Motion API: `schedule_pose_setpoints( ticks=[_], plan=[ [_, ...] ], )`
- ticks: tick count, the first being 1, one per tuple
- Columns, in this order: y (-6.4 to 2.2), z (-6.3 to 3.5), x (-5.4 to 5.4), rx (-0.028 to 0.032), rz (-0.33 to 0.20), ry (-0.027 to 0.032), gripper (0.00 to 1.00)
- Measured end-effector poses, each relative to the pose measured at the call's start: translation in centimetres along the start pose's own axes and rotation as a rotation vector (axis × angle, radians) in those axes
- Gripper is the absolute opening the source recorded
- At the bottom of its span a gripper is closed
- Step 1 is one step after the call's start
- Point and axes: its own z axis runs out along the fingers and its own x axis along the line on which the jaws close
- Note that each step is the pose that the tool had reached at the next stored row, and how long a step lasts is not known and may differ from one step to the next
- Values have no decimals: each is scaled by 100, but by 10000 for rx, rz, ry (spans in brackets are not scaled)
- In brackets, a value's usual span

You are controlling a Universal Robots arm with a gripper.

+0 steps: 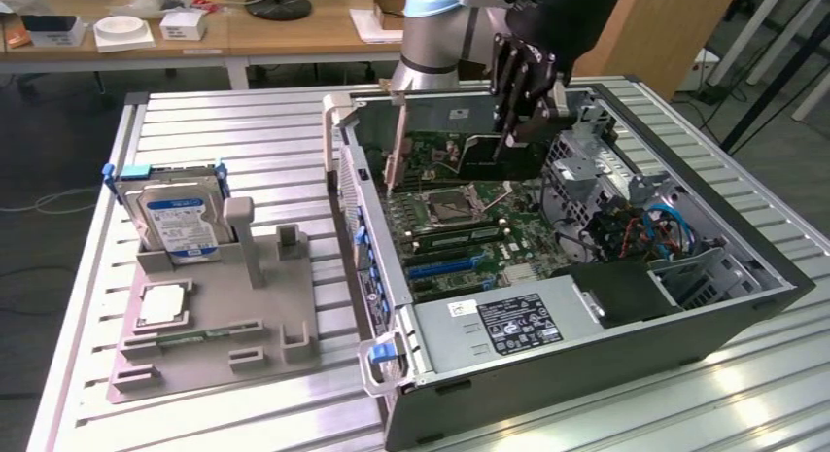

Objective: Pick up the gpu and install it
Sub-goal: 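Insert the gpu into the slot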

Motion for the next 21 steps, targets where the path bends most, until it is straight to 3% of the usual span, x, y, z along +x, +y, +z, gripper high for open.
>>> schedule_pose_setpoints(
  ticks=[4, 8, 13, 21],
  plan=[
    [-7, 16, 1, -23, -424, -8, 26],
    [-8, 24, -1, -22, -427, -14, 26],
    [-97, 82, -34, -23, -450, -26, 26],
    [-132, 171, -108, 83, -546, -28, 26]
  ],
)
